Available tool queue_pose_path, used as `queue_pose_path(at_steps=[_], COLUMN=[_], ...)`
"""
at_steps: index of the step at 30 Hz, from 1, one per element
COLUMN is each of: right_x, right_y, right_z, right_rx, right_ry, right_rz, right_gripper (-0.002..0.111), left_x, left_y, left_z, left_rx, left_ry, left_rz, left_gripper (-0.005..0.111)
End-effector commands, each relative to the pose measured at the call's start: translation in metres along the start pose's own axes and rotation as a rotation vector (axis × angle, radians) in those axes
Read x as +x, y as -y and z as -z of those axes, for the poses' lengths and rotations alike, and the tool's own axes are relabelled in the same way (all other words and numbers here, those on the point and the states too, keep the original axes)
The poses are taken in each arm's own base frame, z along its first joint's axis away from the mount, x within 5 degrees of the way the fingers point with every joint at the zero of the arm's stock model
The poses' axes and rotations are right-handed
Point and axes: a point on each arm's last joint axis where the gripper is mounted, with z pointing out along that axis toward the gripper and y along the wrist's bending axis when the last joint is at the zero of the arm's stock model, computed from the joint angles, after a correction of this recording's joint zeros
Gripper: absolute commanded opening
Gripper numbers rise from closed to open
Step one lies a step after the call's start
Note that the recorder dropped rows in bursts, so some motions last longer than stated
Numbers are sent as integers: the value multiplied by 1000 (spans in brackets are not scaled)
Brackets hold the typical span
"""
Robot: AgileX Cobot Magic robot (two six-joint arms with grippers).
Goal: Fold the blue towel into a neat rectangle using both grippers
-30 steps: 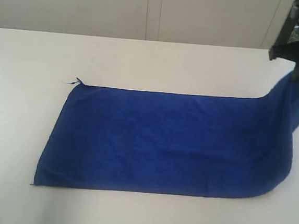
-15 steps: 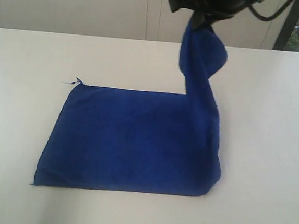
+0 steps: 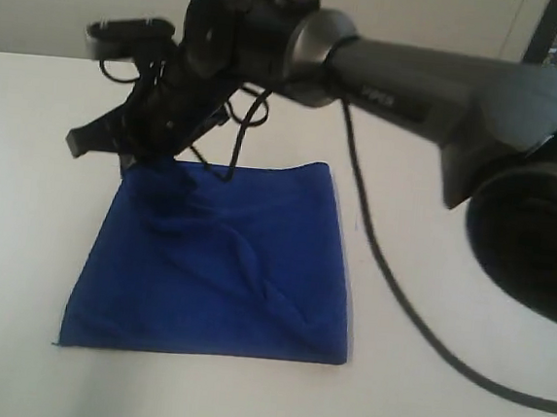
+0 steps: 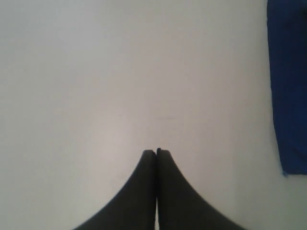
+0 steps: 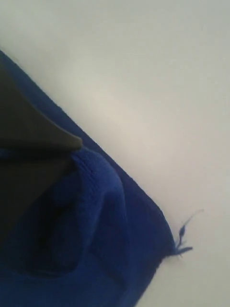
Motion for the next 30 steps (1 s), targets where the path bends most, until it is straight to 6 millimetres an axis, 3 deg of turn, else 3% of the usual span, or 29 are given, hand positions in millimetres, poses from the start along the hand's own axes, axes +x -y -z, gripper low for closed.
queue_pose_path(at_steps=[1, 4, 8, 12, 17, 22, 30], right_x=[8, 9, -4, -17, -15, 6, 31], right_y=[-1, -2, -7, -8, 28, 88, 165], right_z=[-32, -35, -14, 21, 45, 52, 35], right_rx=[-10, -25, -34, -18, 97, 261, 337], right_ry=[23, 13, 45, 54, -48, -234, -270], right_rz=[-13, -33, -20, 18, 44, 42, -71], right_gripper=[6, 28, 56, 59, 45, 0, 0], left_x=[2, 2, 2, 2, 2, 2, 2], left_y=[0, 0, 0, 0, 0, 0, 0], left_z=[0, 0, 0, 0, 0, 0, 0], left_rx=[1, 1, 1, 1, 1, 1, 1], left_ry=[-3, -3, -3, -3, -3, -3, -3], left_rz=[6, 6, 6, 6, 6, 6, 6], left_gripper=[0, 0, 0, 0, 0, 0, 0])
